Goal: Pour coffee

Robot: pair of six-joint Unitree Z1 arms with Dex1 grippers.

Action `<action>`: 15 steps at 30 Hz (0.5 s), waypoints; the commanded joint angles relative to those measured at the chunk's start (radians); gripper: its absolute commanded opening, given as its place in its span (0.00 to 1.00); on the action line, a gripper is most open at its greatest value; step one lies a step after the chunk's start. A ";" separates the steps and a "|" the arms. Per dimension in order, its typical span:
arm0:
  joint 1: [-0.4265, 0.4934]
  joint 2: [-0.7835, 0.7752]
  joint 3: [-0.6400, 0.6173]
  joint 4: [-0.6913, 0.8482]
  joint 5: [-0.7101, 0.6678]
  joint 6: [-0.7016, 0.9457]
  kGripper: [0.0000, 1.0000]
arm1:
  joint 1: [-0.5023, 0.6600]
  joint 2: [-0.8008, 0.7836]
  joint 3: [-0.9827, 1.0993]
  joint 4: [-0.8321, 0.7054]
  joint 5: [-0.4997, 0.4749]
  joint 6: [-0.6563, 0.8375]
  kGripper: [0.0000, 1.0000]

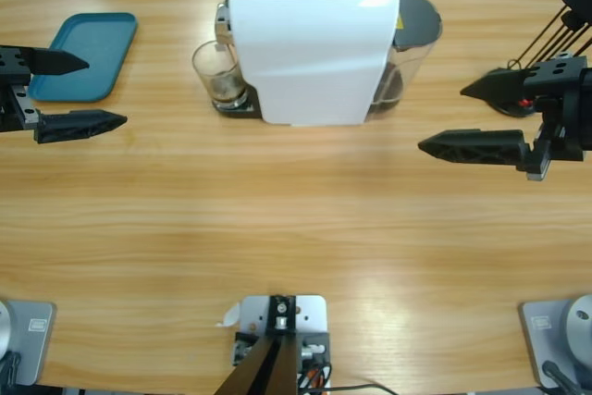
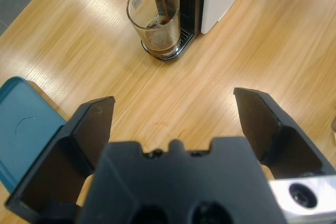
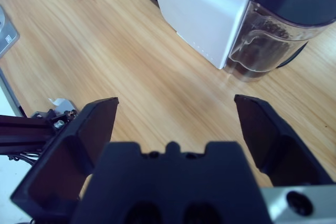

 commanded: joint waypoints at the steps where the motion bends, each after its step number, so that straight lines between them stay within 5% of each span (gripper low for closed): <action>1: 0.006 0.017 0.006 -0.006 -0.002 -0.008 1.00 | 0.009 0.032 -0.015 0.018 -0.010 -0.021 1.00; 15: 0.006 0.021 0.006 -0.008 -0.001 -0.008 1.00 | 0.009 0.030 -0.016 0.025 -0.010 -0.021 1.00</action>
